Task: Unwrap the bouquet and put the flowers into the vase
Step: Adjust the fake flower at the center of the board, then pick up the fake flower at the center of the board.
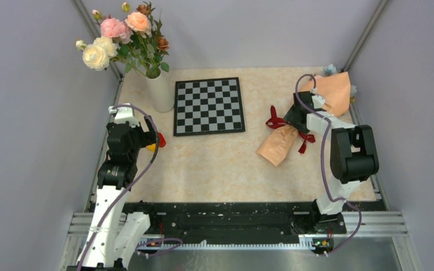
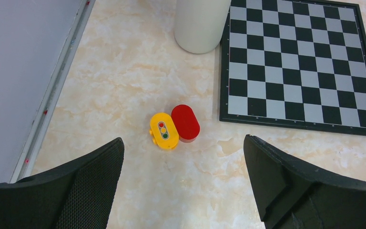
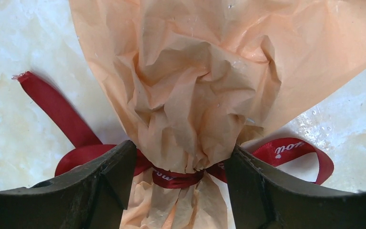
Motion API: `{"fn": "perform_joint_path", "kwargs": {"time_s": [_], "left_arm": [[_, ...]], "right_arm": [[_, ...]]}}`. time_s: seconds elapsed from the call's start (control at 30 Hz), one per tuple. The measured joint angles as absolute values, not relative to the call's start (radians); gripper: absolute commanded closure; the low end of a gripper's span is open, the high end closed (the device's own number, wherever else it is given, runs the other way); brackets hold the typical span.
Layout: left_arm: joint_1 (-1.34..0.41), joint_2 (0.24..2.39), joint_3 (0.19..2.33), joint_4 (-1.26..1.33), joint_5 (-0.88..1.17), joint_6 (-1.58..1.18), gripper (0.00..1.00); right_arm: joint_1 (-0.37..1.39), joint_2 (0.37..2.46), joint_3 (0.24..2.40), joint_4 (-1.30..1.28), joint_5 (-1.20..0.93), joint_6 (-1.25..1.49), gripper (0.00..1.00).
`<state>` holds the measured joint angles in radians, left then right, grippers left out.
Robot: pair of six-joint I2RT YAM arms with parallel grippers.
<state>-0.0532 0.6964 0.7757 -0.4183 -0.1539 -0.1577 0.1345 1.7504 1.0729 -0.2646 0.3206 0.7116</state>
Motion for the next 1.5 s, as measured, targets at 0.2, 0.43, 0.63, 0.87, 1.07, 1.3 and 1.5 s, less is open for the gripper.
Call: {"fn": "perform_joint_path", "kwargs": {"time_s": [0.2,0.43,0.63,0.87,1.07,1.3,1.5], "left_arm": [[-0.053,0.696,0.776,-0.418,-0.154,-0.158,0.01],[-0.053,0.696,0.776,-0.418,-0.149,-0.158,0.01],[-0.053,0.697,0.776,-0.418,-0.149,-0.158,0.01],[-0.053,0.701,0.776,-0.418,-0.149,-0.158,0.01],[-0.053,0.705,0.776,-0.418,-0.15,-0.158,0.01],[-0.053,0.705,0.776,-0.418,-0.148,-0.158,0.01],[-0.053,0.689,0.776,-0.415,-0.06,-0.15,0.01]], "right_arm": [[0.134,1.752,1.054,-0.245,0.331,0.721,0.33],[0.144,1.753,1.032,-0.227,0.323,0.742,0.32],[0.15,1.769,1.028,-0.219,0.316,0.756,0.57],[0.15,1.772,1.028,-0.21,0.318,0.76,0.77],[0.15,1.743,0.999,-0.201,0.33,0.735,0.89],[0.15,1.608,0.939,-0.209,0.3,0.68,0.92],[0.151,1.393,0.91,-0.18,0.184,0.607,0.96]]}}
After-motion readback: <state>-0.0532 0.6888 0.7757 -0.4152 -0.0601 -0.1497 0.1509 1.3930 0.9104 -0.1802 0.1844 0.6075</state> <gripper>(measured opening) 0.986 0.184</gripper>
